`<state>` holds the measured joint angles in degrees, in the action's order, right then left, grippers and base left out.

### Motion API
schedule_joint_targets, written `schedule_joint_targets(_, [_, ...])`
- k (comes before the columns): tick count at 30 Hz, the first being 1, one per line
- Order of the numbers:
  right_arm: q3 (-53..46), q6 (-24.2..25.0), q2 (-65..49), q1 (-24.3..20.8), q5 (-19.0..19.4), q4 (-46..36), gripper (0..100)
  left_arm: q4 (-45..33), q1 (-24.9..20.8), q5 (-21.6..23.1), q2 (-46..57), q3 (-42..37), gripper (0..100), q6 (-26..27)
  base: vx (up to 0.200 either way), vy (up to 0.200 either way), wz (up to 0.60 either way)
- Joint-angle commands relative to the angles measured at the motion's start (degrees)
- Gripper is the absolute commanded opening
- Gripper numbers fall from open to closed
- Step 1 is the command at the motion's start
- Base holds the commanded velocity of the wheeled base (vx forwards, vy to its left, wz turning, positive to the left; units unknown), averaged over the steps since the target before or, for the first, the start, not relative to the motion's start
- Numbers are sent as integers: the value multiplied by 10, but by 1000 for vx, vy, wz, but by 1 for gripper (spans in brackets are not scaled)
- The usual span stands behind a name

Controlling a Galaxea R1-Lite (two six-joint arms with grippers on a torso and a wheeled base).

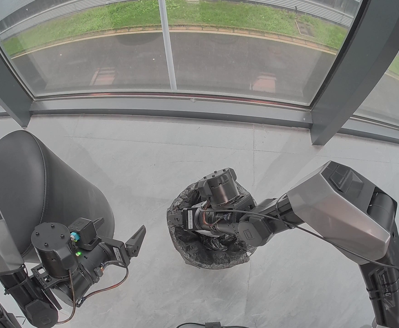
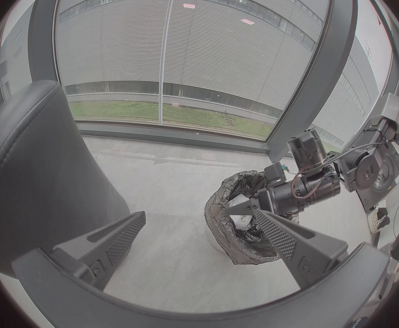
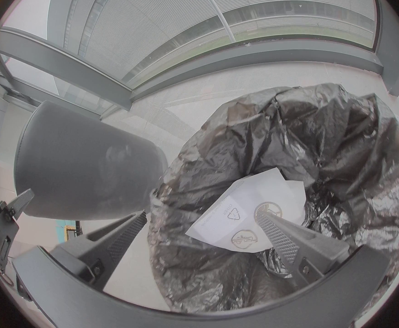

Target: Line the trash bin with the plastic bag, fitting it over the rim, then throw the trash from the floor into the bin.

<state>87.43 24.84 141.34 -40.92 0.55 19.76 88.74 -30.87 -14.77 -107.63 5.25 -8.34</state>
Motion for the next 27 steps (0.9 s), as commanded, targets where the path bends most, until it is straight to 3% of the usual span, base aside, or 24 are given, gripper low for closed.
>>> schedule_joint_targets(1, [18,-2,31,8,0,0,100,0,0,0,-3,0,100,0,0,0,0])
schedule_joint_targets(18, [12,-3,30,29,-4,2,100,0,0,-1,-16,-1,100,-3,0,0,0])
schedule_joint_targets(27, [-68,-4,-78,28,-7,2,100,1,0,-1,-14,-3,100,-2,0,0,0])
